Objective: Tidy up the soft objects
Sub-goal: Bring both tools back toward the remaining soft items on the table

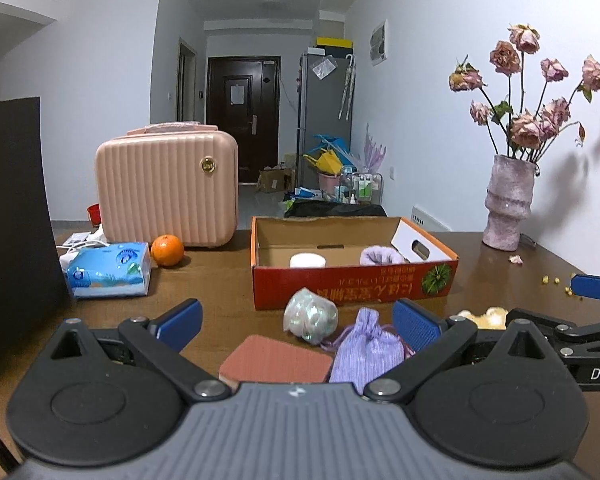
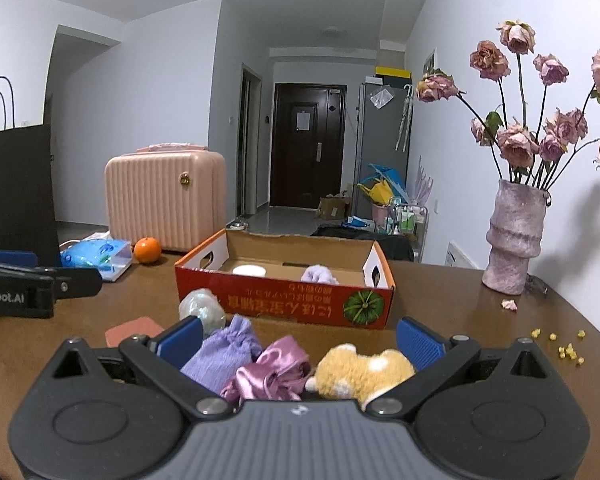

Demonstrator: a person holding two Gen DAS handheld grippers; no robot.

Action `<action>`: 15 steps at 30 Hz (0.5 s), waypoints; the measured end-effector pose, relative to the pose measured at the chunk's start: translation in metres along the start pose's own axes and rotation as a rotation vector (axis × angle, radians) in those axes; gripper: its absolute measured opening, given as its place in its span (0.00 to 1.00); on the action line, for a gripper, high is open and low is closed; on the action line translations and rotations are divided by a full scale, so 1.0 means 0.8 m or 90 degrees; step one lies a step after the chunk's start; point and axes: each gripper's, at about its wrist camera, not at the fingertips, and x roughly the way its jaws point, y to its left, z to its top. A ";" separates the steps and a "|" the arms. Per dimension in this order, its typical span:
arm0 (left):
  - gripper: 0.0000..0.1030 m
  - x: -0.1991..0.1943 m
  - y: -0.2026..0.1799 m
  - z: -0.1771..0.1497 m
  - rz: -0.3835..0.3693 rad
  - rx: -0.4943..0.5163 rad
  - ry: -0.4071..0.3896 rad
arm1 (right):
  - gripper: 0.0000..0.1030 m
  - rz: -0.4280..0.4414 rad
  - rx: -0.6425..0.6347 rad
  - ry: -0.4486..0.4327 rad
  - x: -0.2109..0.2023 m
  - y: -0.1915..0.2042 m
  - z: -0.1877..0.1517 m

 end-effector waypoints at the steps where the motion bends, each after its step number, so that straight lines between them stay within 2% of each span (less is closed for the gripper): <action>1: 1.00 -0.001 0.000 -0.003 -0.001 0.001 0.002 | 1.00 0.002 0.000 0.003 -0.002 0.002 -0.004; 15: 1.00 -0.006 -0.002 -0.054 -0.010 0.010 0.060 | 1.00 0.023 0.009 0.048 -0.009 0.013 -0.047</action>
